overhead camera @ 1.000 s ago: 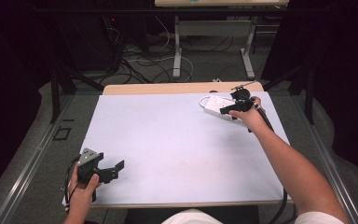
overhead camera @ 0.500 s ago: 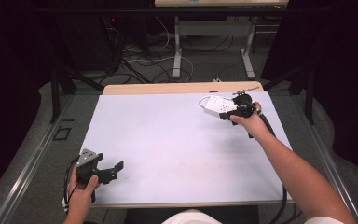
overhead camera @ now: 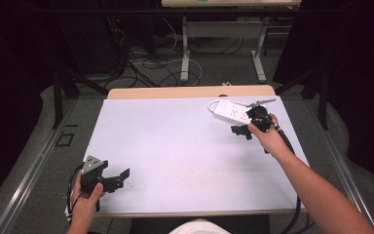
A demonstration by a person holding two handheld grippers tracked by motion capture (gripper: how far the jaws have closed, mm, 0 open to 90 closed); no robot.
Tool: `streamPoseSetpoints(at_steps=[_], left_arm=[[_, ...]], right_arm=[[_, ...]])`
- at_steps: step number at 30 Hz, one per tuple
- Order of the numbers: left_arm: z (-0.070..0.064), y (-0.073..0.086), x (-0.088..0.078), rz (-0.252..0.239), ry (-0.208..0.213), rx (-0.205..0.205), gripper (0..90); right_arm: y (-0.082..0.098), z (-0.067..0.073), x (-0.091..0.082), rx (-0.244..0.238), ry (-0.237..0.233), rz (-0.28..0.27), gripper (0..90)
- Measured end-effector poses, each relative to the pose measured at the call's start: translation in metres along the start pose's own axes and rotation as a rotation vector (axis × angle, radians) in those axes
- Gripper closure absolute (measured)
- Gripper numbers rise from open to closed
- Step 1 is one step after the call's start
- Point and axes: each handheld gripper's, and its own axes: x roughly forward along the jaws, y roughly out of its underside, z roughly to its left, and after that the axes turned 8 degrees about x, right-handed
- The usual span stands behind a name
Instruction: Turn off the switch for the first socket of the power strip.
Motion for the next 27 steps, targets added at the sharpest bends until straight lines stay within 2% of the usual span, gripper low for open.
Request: streamPoseSetpoints(at_steps=[7, 15, 20, 27], left_arm=[[-0.001, 0.000, -0.001, 0.002, -0.002, 0.004, 6.3], [0.000, 0.000, -0.002, 0.002, -0.003, 0.001, 6.3], [-0.001, 0.000, -0.001, 0.000, -0.004, 0.003, 6.3], [-0.001, 0.000, -0.002, 0.002, -0.008, 0.012, 6.3]], right_arm=[[0.009, 0.005, -0.014, -0.020, -0.015, -0.015, 0.0], [0.022, 0.011, -0.034, -0.039, -0.056, -0.034, 0.1], [0.030, 0.014, -0.048, -0.045, -0.071, -0.067, 0.1], [0.047, 0.021, -0.063, -0.056, -0.080, -0.081, 0.2]])
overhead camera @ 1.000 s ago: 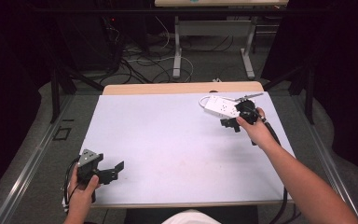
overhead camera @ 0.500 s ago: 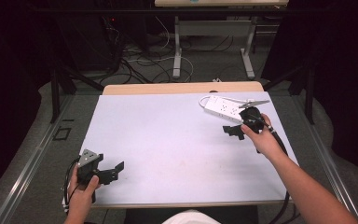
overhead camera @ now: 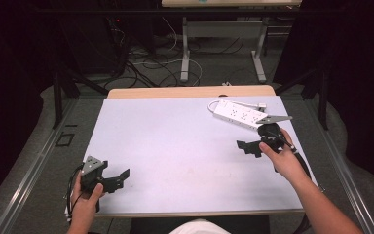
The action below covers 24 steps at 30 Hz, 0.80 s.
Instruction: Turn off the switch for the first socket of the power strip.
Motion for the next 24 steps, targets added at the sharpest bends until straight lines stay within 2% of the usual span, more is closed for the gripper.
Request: streamPoseSetpoints(at_steps=[7, 19, 24], left_arm=[[0.000, 0.000, 0.000, 0.001, 0.000, 0.001, 6.3], [0.000, 0.000, 0.000, 0.001, -0.002, 0.000, 6.3], [-0.001, 0.000, 0.000, 0.002, -0.002, -0.001, 6.3]], right_arm=[[0.020, 0.002, -0.008, -0.007, 0.000, -0.007, 0.8], [0.050, -0.005, -0.017, 0.049, -0.002, -0.027, 5.8], [0.063, -0.011, -0.018, 0.056, 0.013, -0.034, 5.9]])
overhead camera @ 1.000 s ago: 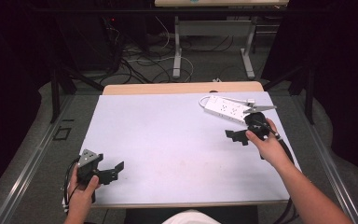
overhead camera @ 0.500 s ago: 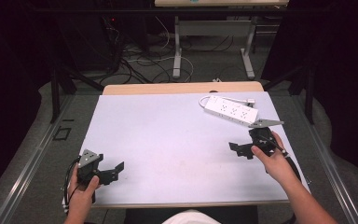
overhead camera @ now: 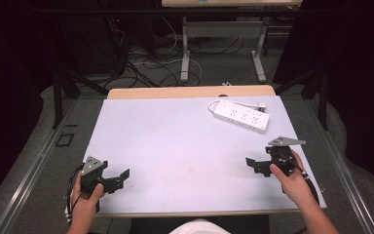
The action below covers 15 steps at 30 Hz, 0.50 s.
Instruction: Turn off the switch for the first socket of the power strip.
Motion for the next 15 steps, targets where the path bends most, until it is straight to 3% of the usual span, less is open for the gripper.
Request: streamPoseSetpoints(at_steps=[15], left_arm=[[0.001, 0.000, 0.001, 0.000, -0.002, 0.002, 6.3]], right_arm=[[0.018, -0.008, 0.003, 0.008, 0.034, -0.008, 6.1]])
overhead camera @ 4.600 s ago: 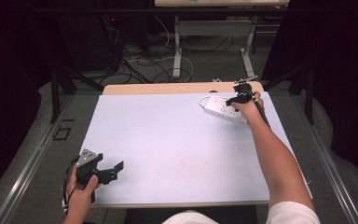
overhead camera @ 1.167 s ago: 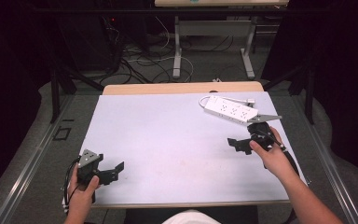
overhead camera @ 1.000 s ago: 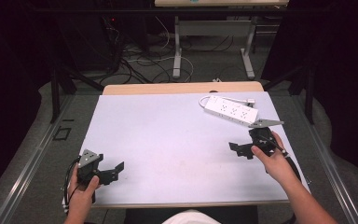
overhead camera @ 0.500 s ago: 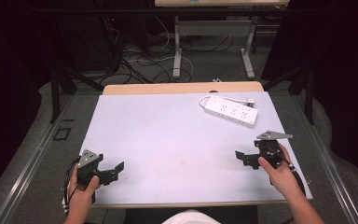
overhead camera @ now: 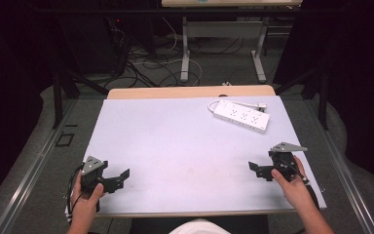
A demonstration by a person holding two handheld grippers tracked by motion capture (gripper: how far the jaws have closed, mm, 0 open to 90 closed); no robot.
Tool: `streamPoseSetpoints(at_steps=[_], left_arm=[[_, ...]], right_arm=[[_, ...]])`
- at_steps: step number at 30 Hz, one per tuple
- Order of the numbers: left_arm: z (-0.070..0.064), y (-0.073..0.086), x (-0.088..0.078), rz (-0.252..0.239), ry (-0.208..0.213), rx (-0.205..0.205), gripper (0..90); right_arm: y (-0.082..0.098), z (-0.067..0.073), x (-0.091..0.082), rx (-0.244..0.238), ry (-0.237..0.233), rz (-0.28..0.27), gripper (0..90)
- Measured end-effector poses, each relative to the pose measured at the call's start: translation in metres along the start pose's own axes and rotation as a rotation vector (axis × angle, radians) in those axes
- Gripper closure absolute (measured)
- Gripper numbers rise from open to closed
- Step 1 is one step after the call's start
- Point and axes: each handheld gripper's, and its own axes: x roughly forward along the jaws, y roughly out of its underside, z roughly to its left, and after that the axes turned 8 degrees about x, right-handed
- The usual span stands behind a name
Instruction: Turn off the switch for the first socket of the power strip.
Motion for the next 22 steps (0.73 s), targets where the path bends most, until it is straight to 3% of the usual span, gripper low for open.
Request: streamPoseSetpoints(at_steps=[4, 7, 11, 22], left_arm=[[0.000, 0.000, 0.000, 0.001, 0.001, -0.002, 6.3], [0.000, 0.000, 0.000, 0.003, 0.003, -0.005, 6.3], [0.000, 0.000, 0.000, 0.000, 0.002, -0.002, 6.3], [0.000, 0.000, 0.000, 0.002, 0.003, -0.001, 6.3]], right_arm=[[0.004, -0.003, 0.003, -0.014, 0.031, -0.017, 6.0], [0.008, -0.007, 0.007, 0.003, 0.047, -0.018, 6.0], [0.010, -0.011, 0.009, 0.049, 0.042, -0.019, 6.0], [0.011, -0.011, 0.009, 0.040, 0.047, -0.018, 5.5]])
